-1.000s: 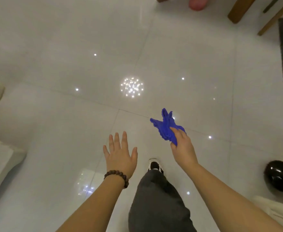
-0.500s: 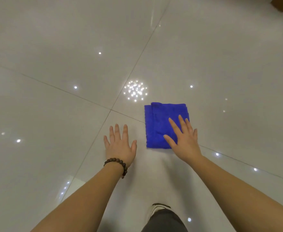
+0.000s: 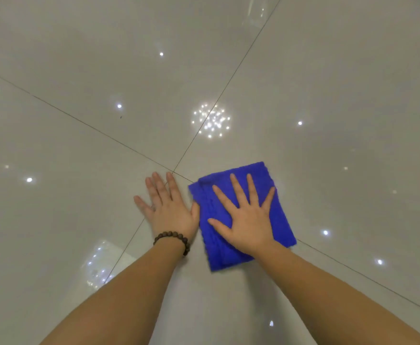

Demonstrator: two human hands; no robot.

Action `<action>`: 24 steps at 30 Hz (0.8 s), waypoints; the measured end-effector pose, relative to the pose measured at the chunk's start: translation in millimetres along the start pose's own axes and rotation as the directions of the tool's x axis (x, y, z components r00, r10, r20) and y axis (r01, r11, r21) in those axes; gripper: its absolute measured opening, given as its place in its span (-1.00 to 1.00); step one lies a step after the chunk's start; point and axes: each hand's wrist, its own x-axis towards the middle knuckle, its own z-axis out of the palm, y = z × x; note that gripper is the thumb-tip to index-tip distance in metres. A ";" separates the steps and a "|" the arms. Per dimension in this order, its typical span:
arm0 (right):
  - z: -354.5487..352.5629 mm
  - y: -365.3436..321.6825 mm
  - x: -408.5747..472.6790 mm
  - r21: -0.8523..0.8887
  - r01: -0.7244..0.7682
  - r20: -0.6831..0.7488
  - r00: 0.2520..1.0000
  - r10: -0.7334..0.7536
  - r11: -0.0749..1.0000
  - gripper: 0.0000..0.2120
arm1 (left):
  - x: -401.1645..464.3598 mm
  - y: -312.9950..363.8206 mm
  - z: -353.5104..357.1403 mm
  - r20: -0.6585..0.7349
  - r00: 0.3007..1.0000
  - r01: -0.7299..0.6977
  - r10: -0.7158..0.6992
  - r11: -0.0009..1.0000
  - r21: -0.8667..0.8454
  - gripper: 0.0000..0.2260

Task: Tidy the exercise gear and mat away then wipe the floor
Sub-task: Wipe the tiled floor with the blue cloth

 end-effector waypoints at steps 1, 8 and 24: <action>1.5 6.4 6.4 -0.022 0.155 -0.024 0.988 -0.156 0.988 -0.34 | 0.8 -0.9 3.1 -0.008 1.000 -0.004 0.004 1.000 0.002 -0.27; -34.8 133.1 136.8 0.218 -0.639 -0.035 0.750 0.661 0.737 -0.47 | 0.9 -0.7 5.3 -0.030 0.999 -0.022 0.021 1.000 -0.007 -0.30; -62.8 184.0 211.9 0.252 -0.711 -0.018 0.675 0.738 0.657 -0.43 | 4.0 -0.5 6.2 -0.014 0.999 -0.033 0.033 0.999 -0.005 -0.29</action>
